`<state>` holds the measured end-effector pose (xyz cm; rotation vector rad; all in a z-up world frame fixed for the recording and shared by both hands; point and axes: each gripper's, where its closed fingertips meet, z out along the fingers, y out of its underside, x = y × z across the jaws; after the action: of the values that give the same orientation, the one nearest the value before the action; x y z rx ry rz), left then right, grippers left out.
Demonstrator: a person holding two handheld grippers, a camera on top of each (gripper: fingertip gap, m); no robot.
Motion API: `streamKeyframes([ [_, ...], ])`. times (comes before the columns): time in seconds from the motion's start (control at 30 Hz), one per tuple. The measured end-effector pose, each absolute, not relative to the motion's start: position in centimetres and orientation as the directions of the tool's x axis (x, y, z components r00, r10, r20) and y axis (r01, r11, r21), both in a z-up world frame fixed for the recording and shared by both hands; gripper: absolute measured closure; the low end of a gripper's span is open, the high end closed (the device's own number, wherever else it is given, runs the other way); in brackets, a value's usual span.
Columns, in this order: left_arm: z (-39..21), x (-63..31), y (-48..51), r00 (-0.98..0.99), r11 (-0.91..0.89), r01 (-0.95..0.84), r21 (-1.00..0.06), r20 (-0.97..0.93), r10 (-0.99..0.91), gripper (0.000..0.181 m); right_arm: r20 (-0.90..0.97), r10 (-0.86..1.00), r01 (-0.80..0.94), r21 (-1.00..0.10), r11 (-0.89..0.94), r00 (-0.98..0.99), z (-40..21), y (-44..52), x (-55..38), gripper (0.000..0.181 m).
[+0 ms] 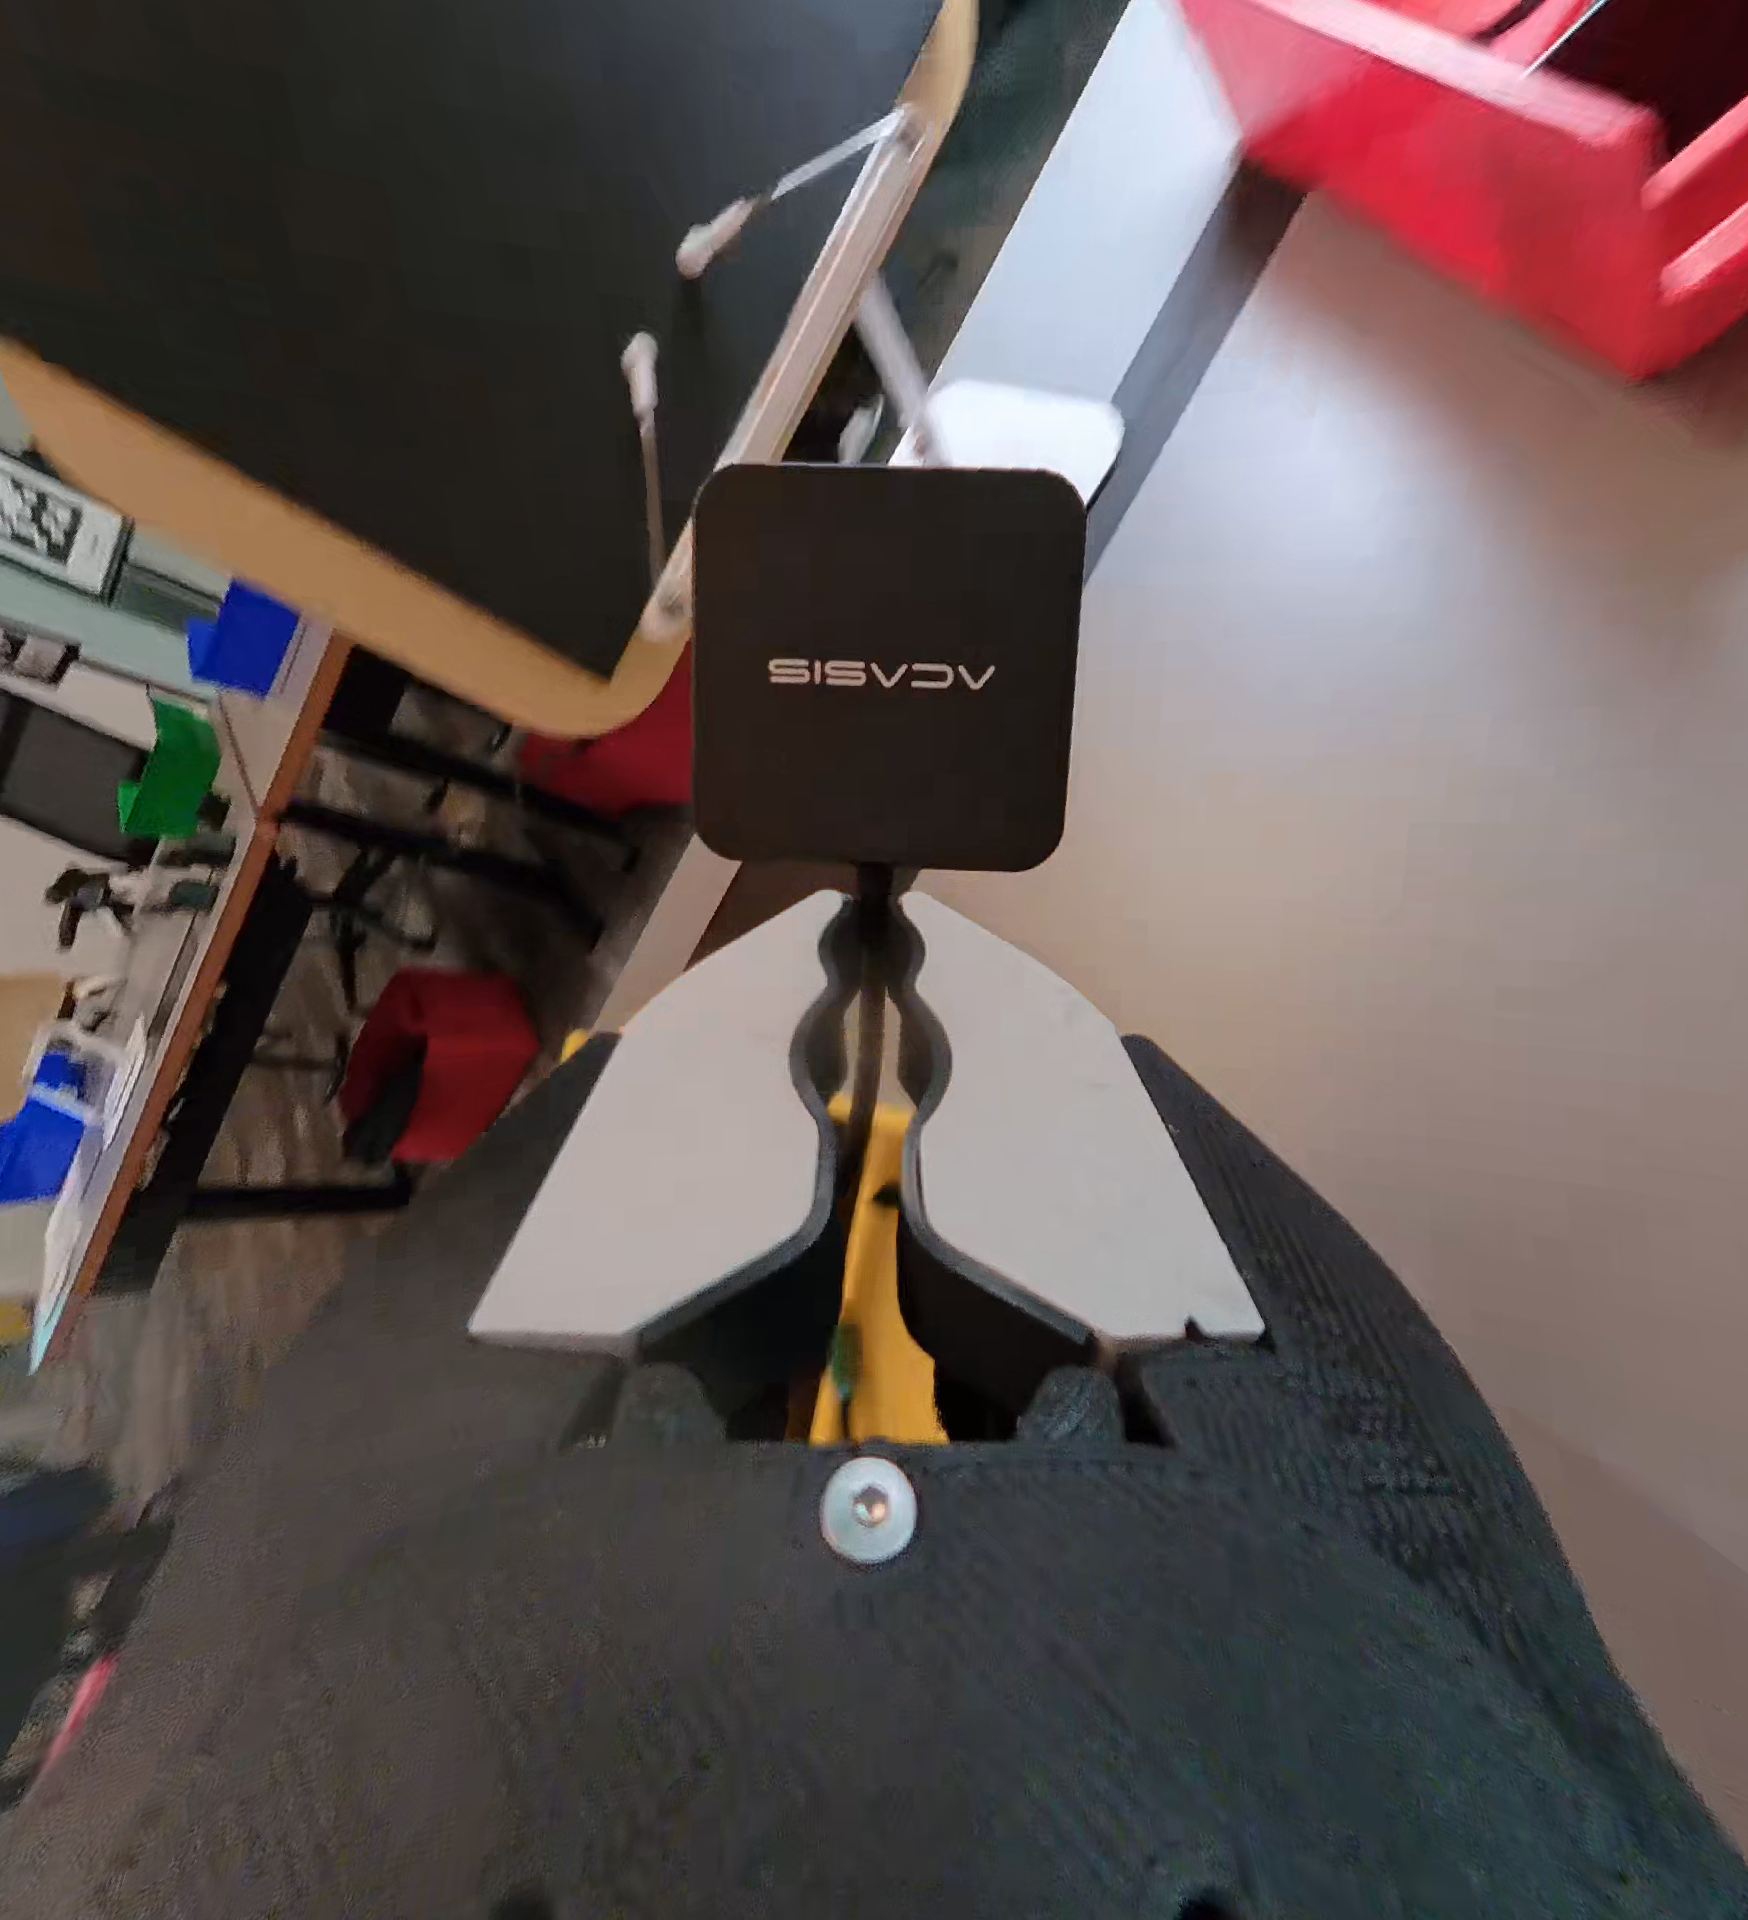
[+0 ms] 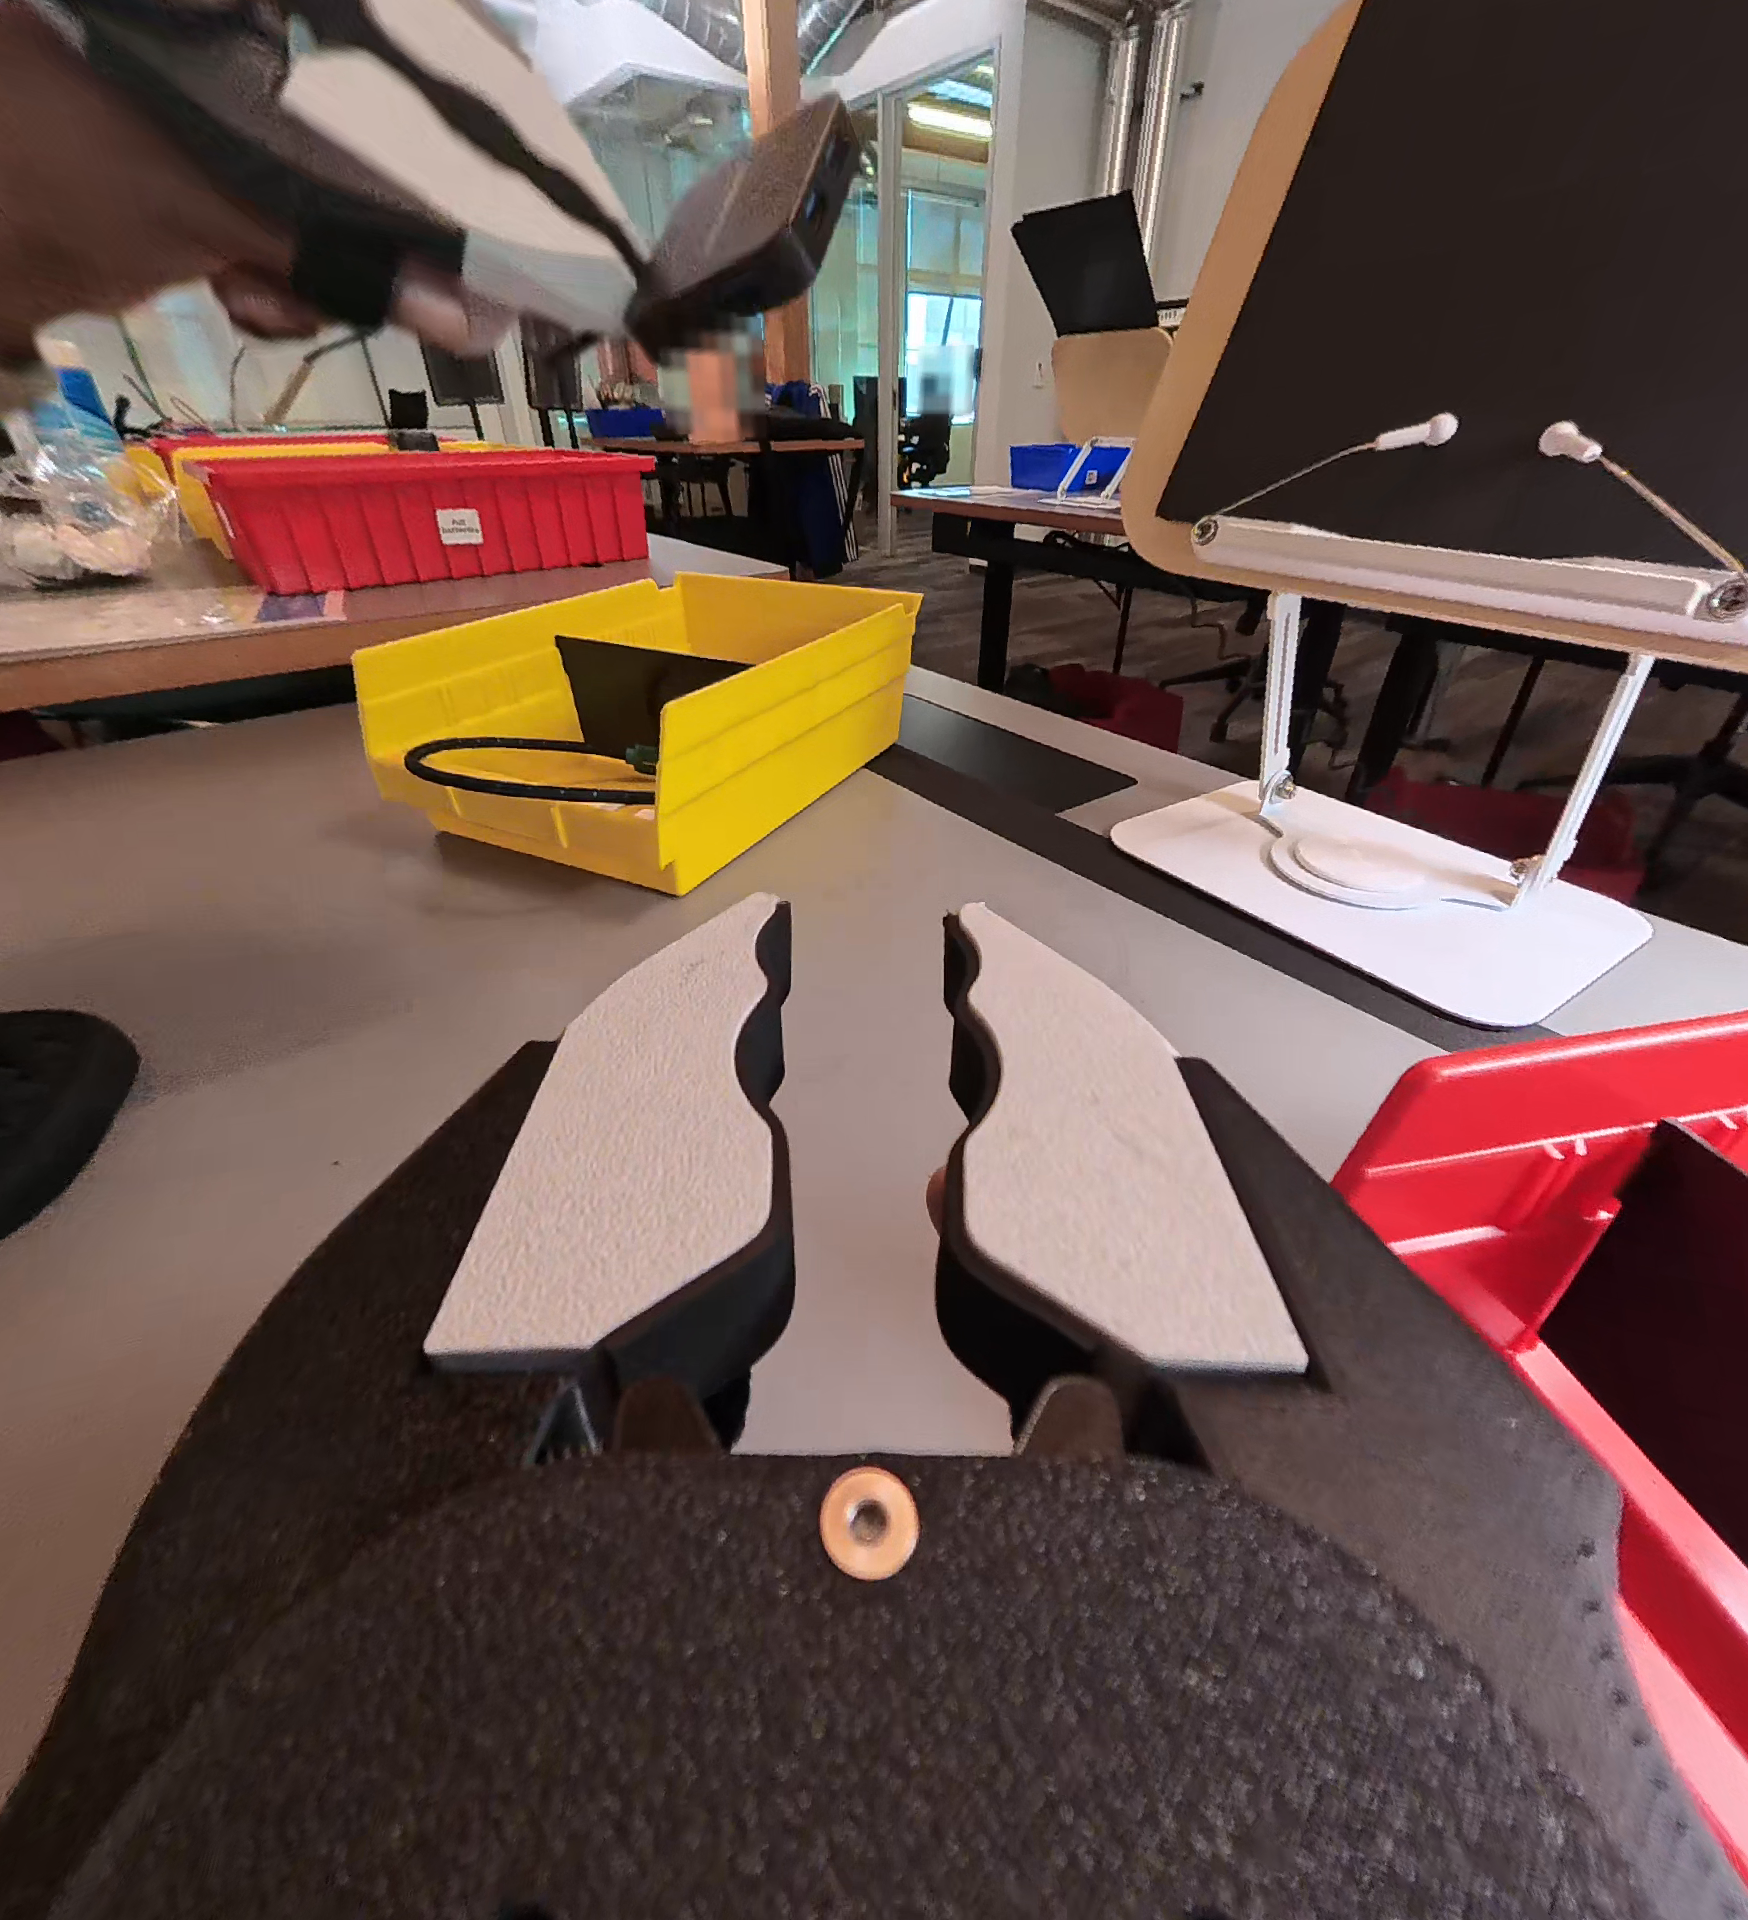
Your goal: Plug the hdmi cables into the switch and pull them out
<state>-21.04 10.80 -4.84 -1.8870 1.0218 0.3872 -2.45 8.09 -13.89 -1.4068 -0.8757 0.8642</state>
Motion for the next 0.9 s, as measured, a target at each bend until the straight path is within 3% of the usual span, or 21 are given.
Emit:
streamKeyframes([
  [0.23, -11.5, -11.9, 8.7, 0.68, -0.094, -0.67, -0.736, -0.559, -0.474, 0.176, -0.056, 0.914, -0.016, -0.998, -0.054, 0.402, -13.7, 7.5, -2.8, 0.145],
  [0.5, -17.0, -9.1, 8.6, 0.69, -0.046, -0.656, -0.754, -0.573, -0.442, 0.176, -0.178, 0.922, -0.006, -0.982, -0.188, 0.343, -16.4, 6.9, -5.1, 0.131],
  [0.8, -17.8, -7.2, 7.4, 0.663, -0.02, -0.674, -0.738, -0.594, -0.455, 0.176, -0.302, 0.901, -0.103, -0.953, -0.284, 0.311, -16.1, 7.0, -5.2, 0.138],
  [0.9, -17.7, -6.9, 7.1, 0.661, -0.004, -0.673, -0.74, -0.598, -0.453, 0.176, -0.328, 0.895, -0.148, -0.944, -0.296, 0.303, -15.5, 7.0, -4.9, 0.155],
])
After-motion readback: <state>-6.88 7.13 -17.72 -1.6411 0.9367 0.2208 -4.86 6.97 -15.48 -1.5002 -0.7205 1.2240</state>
